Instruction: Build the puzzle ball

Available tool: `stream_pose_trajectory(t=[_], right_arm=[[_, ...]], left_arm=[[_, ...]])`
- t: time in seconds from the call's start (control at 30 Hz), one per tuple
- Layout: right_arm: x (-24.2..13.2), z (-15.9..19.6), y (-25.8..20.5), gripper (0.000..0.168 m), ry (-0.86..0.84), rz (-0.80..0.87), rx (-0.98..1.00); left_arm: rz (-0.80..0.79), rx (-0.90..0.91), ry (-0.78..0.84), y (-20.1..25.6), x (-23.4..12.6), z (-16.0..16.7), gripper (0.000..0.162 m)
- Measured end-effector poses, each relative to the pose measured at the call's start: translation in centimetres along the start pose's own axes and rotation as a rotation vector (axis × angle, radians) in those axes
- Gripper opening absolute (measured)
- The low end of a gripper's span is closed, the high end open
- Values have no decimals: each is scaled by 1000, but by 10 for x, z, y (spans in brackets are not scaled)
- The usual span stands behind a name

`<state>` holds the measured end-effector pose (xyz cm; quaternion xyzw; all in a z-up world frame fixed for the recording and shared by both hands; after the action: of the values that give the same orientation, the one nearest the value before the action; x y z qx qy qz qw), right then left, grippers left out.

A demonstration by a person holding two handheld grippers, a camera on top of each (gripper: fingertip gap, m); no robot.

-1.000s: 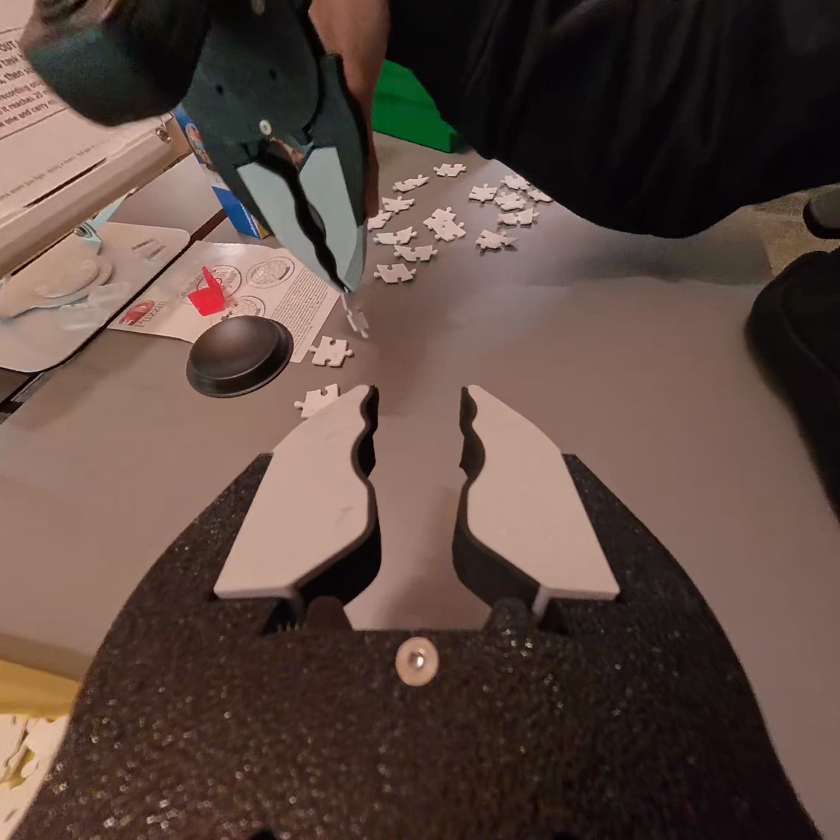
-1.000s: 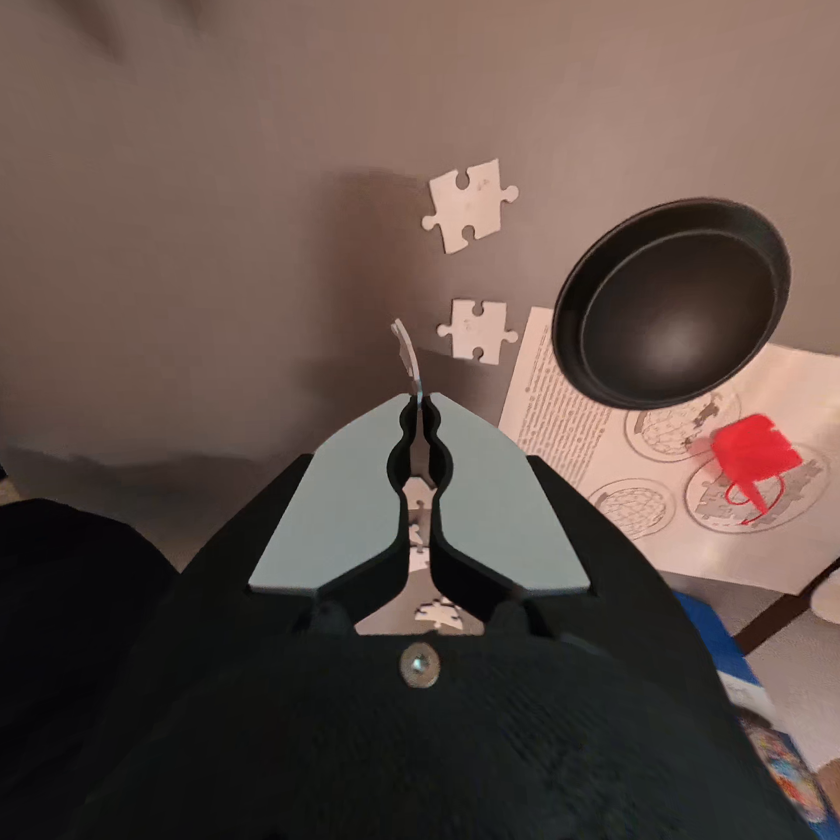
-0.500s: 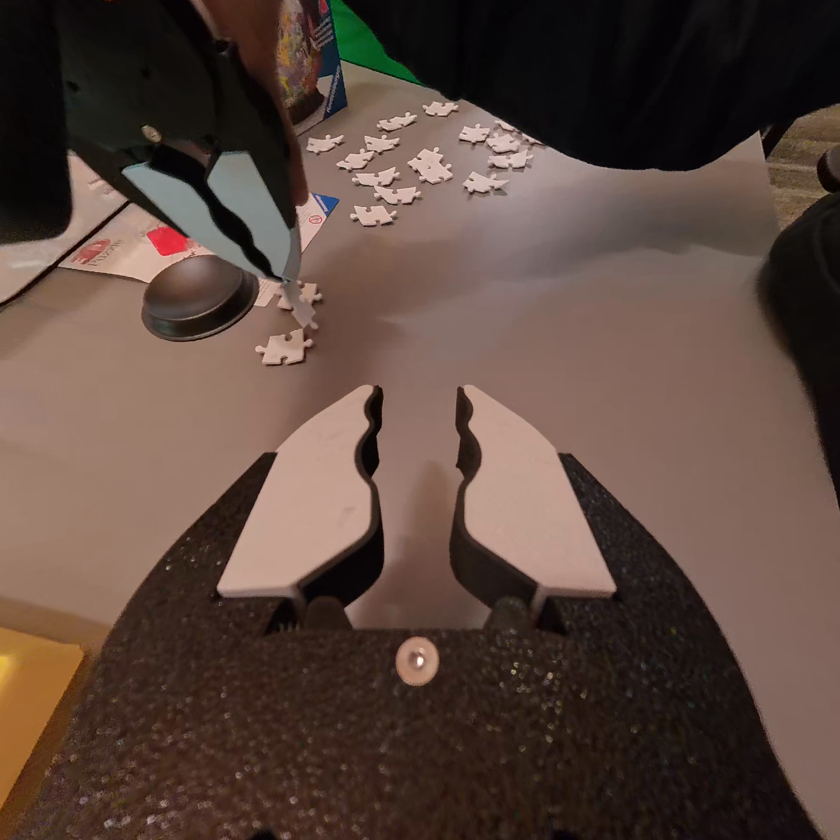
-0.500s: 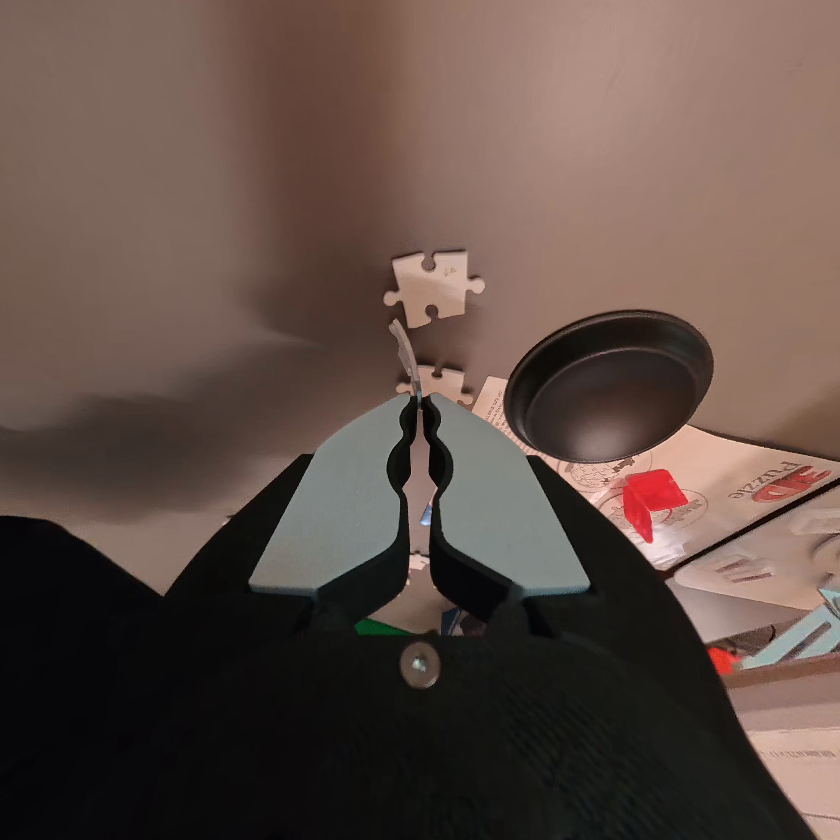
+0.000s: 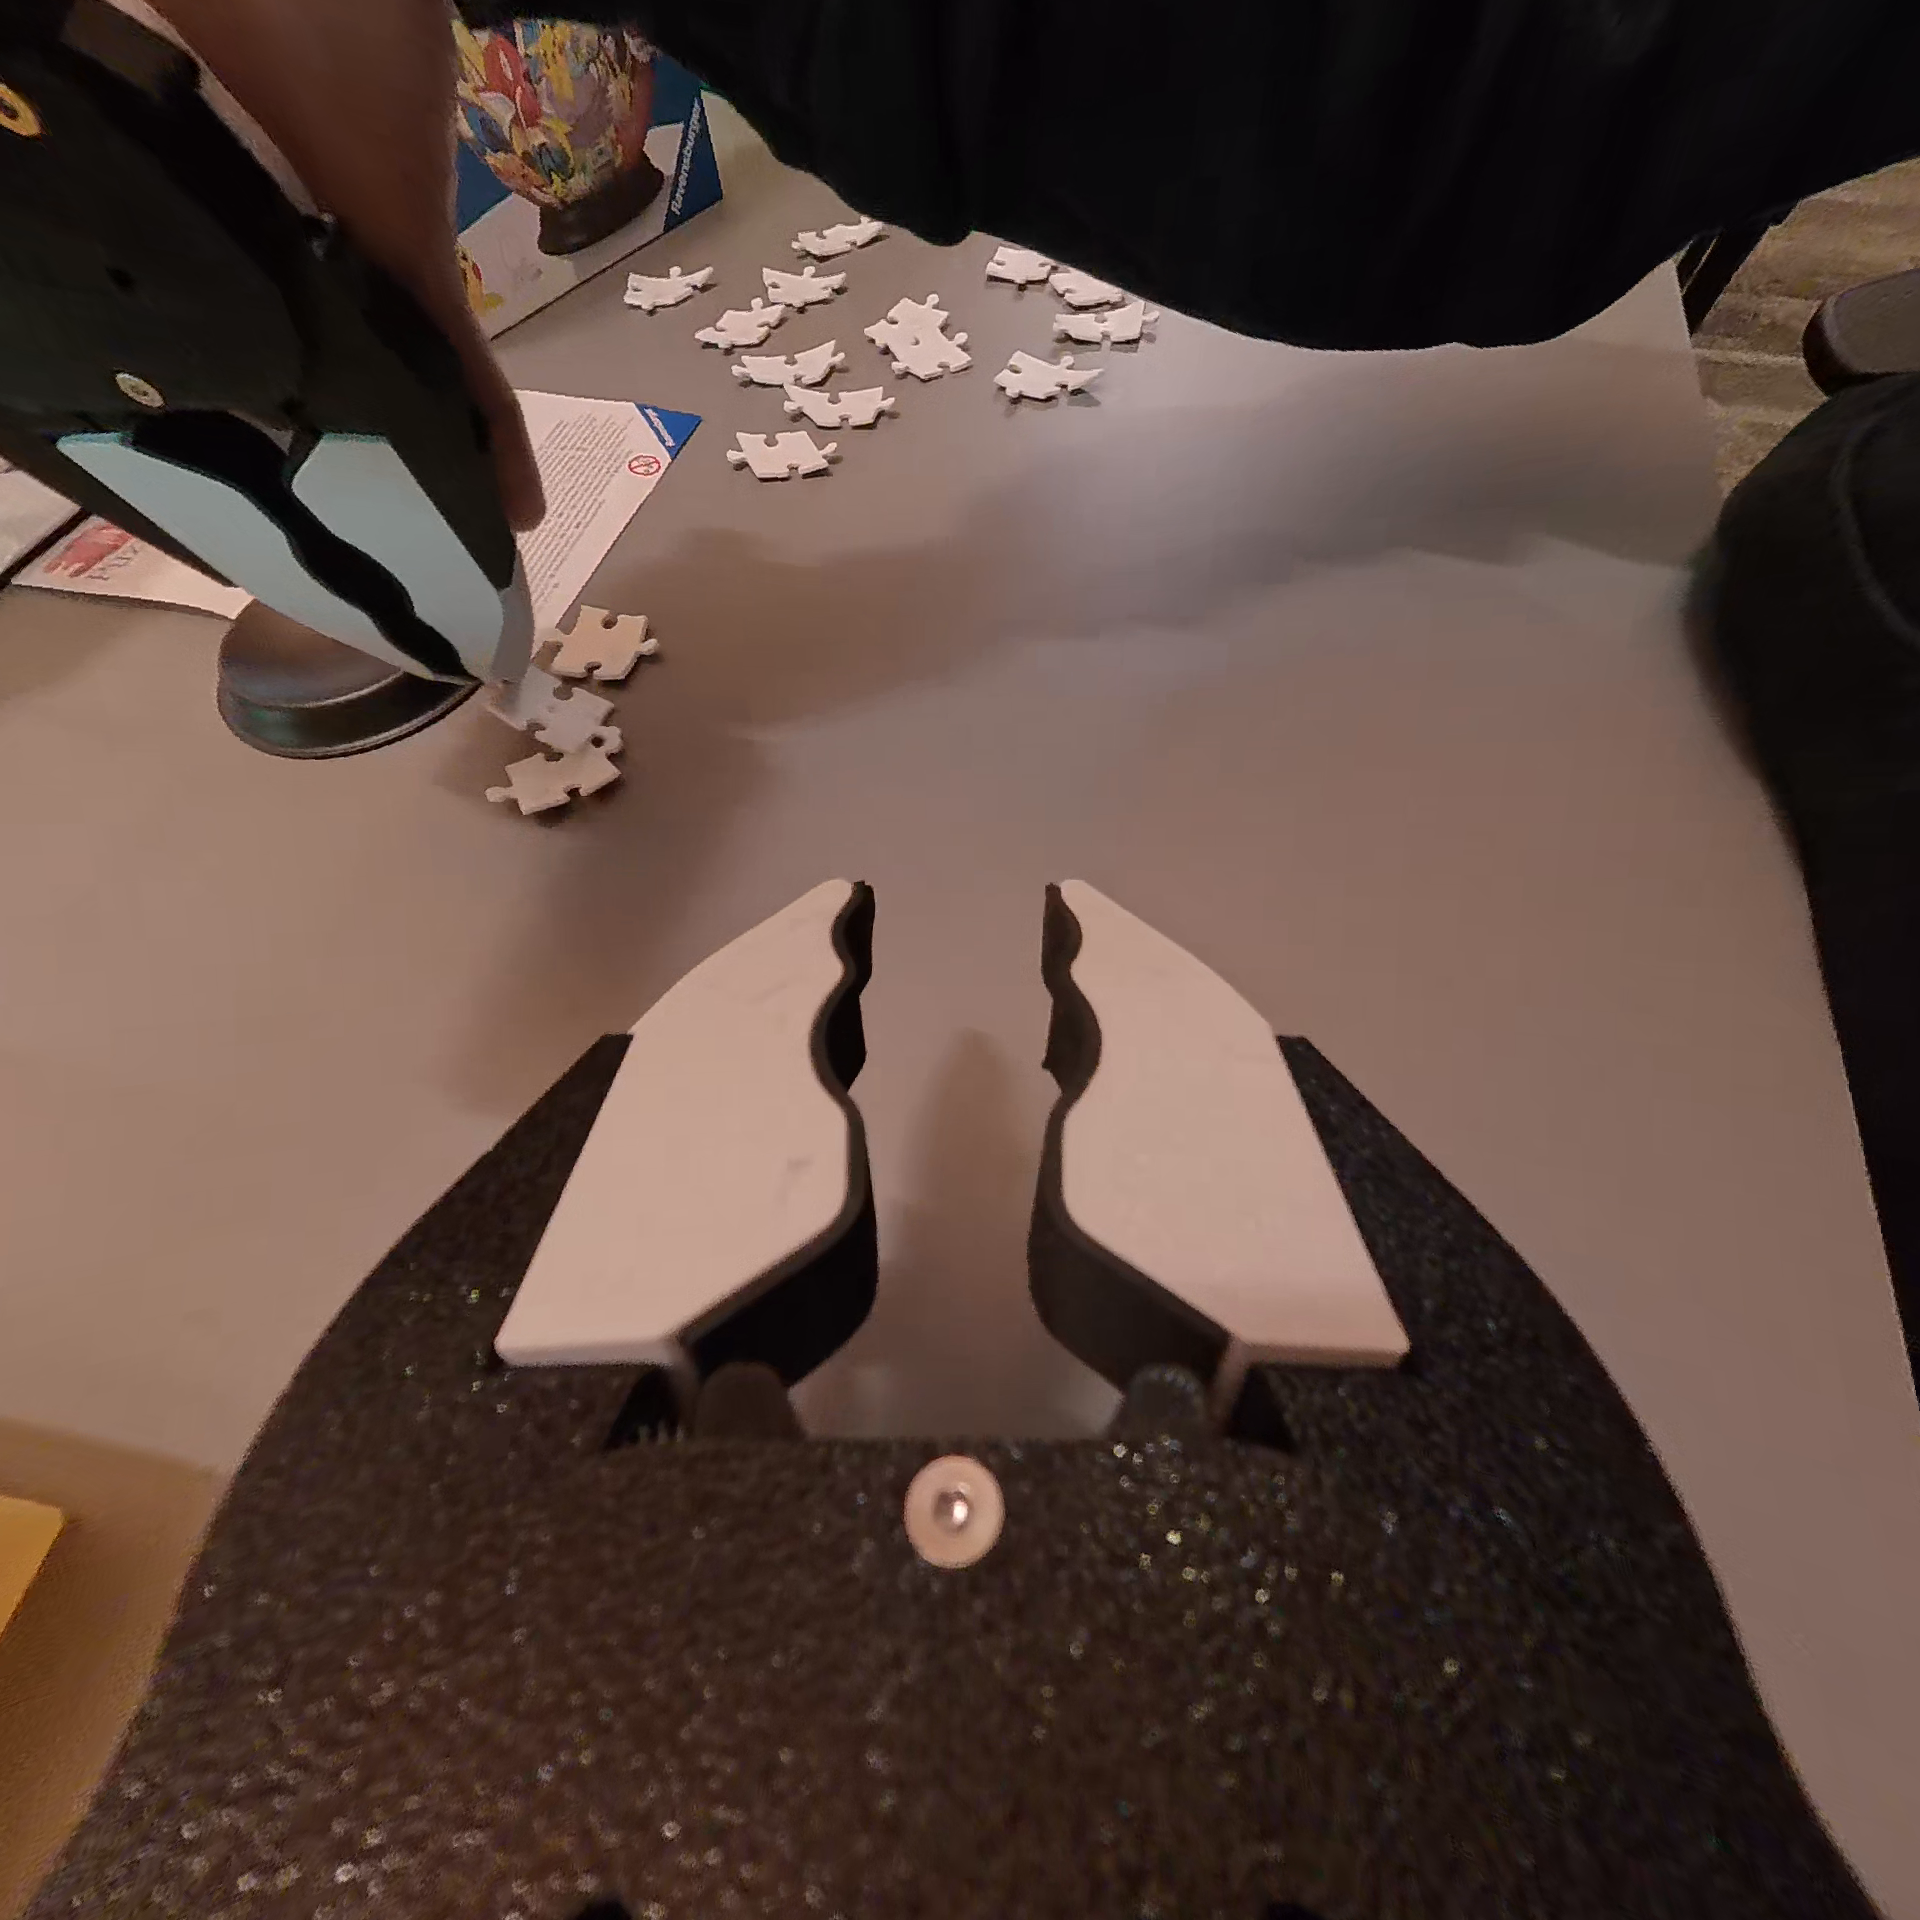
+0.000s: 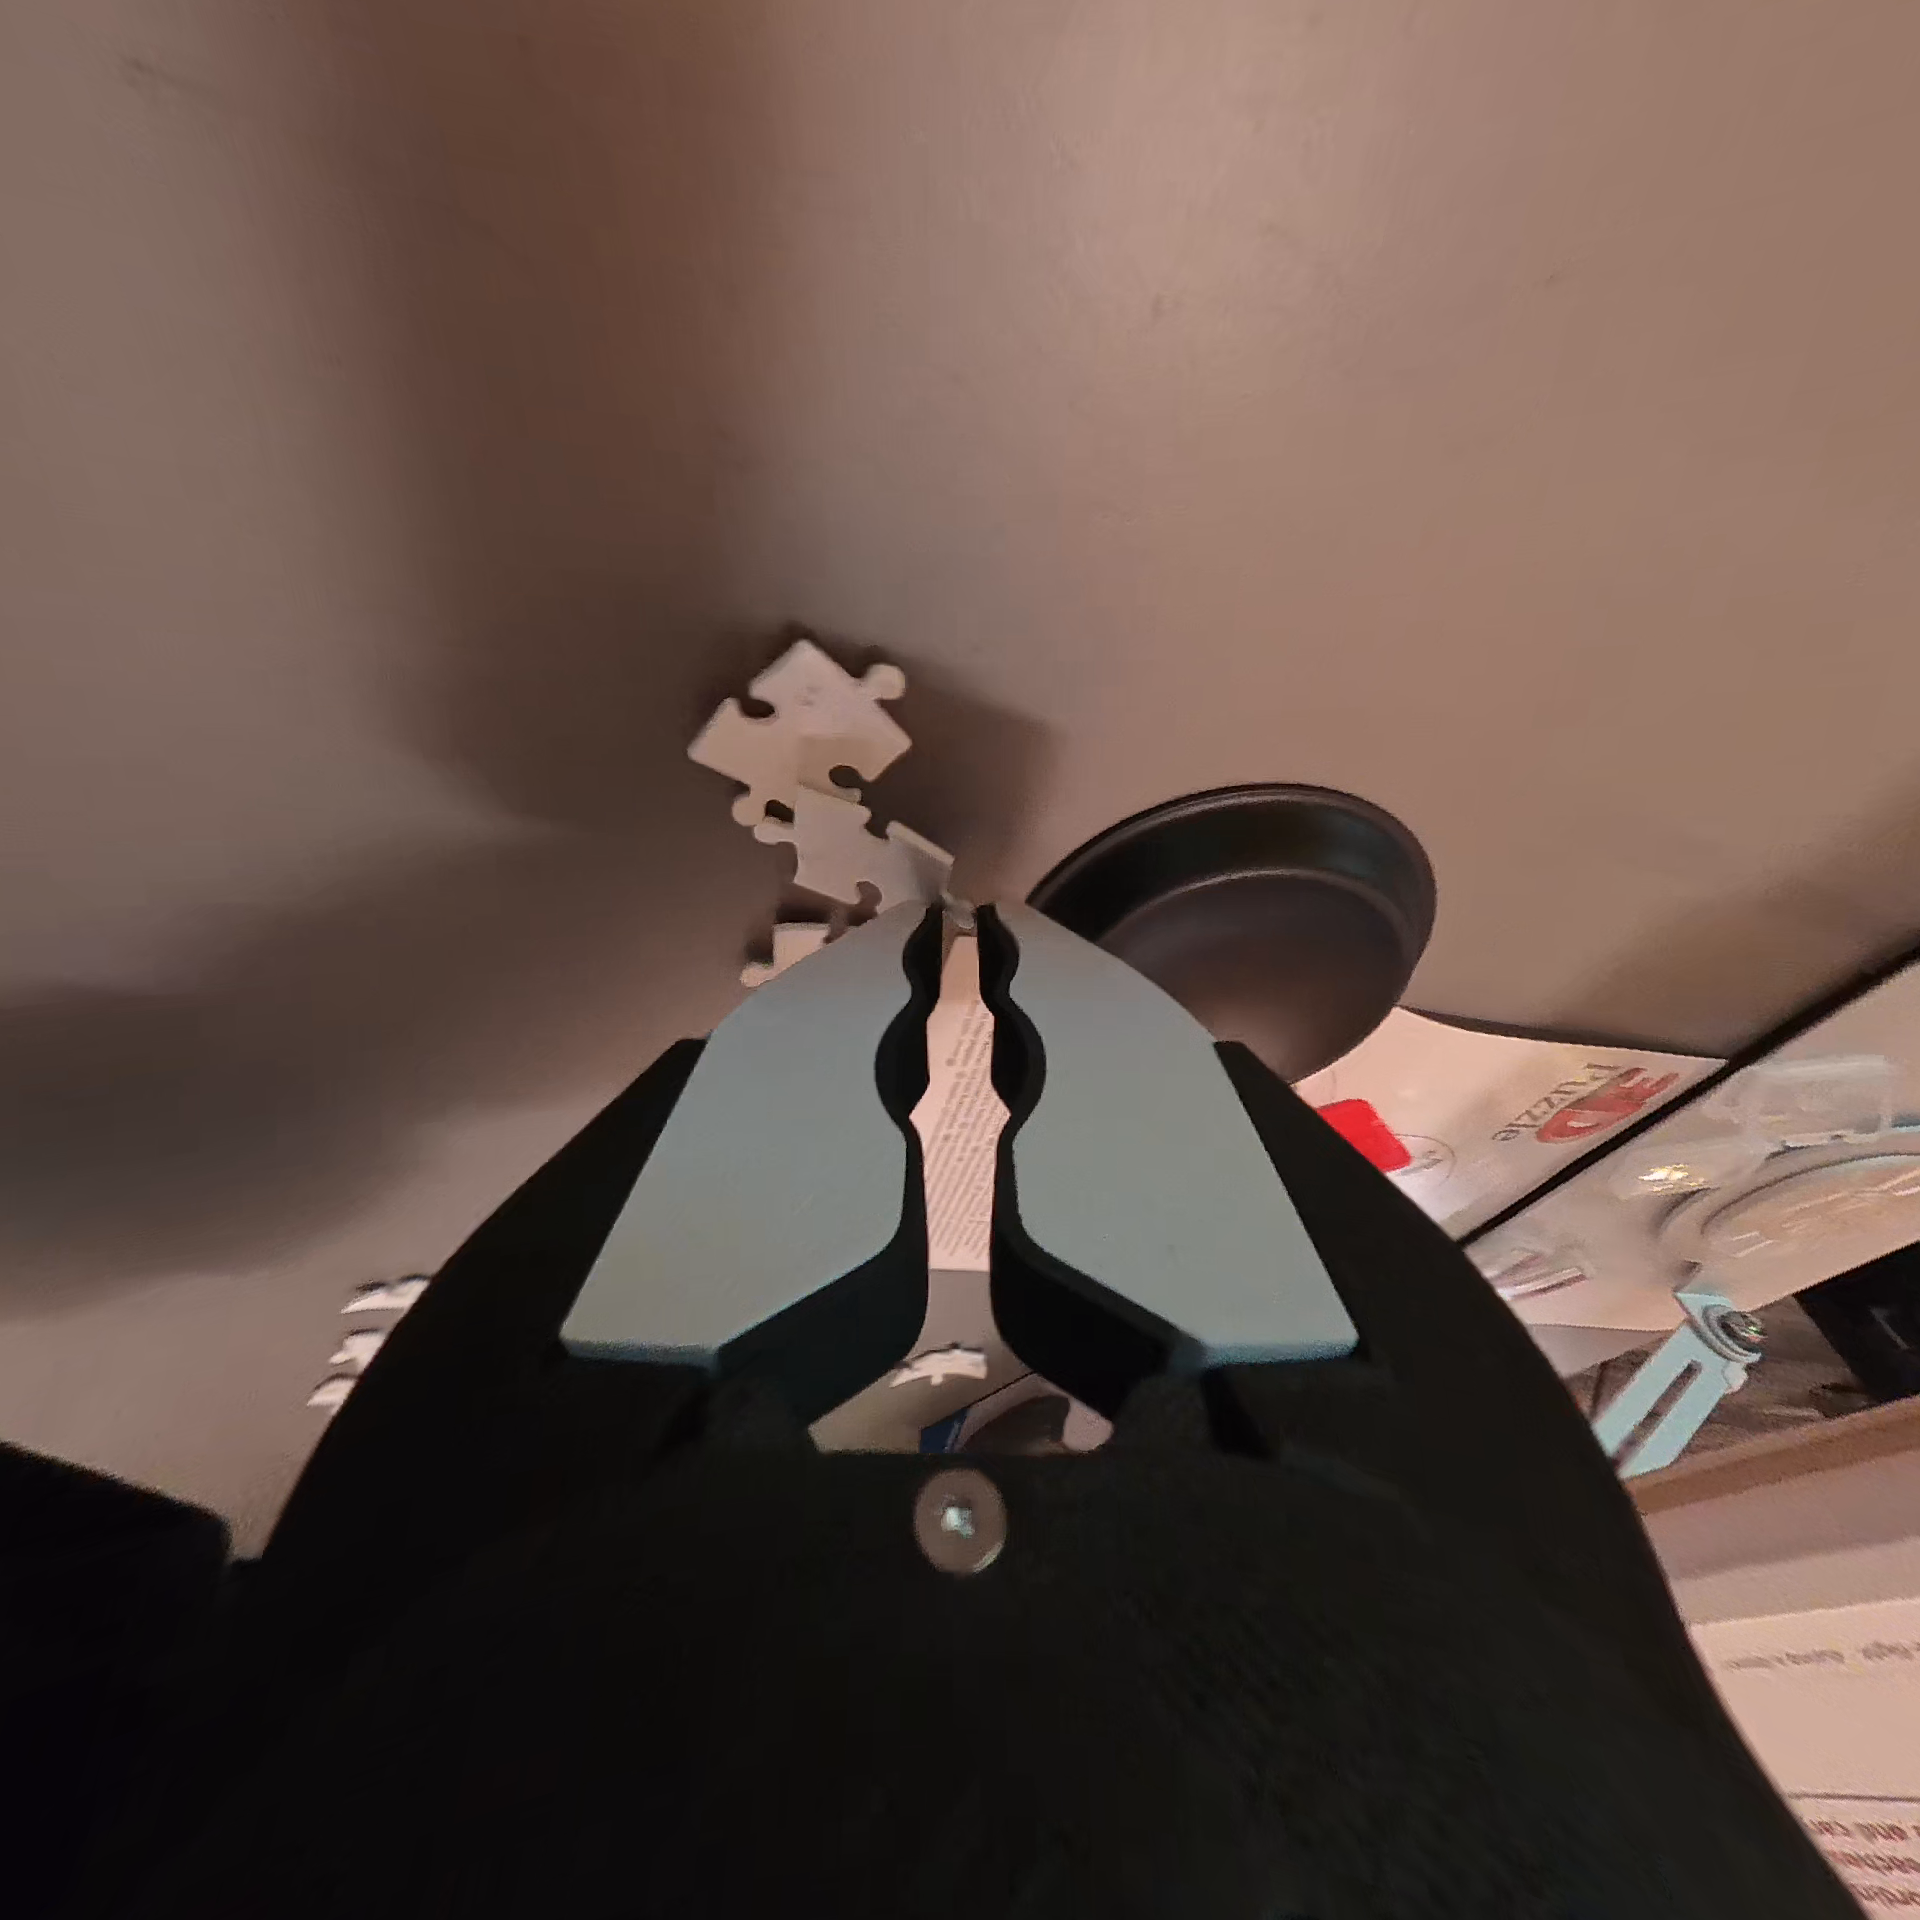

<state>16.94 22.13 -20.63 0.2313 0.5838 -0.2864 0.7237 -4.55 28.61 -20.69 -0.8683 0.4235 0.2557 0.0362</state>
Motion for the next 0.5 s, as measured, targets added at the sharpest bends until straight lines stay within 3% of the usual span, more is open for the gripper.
stream_pose_trajectory(t=[0.5], right_arm=[[2, 15, -4, 14, 170, 128, 5]], left_arm=[[26, -26, -12, 0, 5, 1, 31]])
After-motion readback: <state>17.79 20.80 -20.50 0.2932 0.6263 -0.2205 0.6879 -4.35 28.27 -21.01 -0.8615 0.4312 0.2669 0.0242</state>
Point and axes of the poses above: each gripper's, where its closed fingertips meet, x out along the fingers, z out of its underside, y = z × x across the jaws, the point moved 10 cm from there along -x, back along the fingers, and after that the axes turned 12 degrees about -x, right-handed, at the moved point
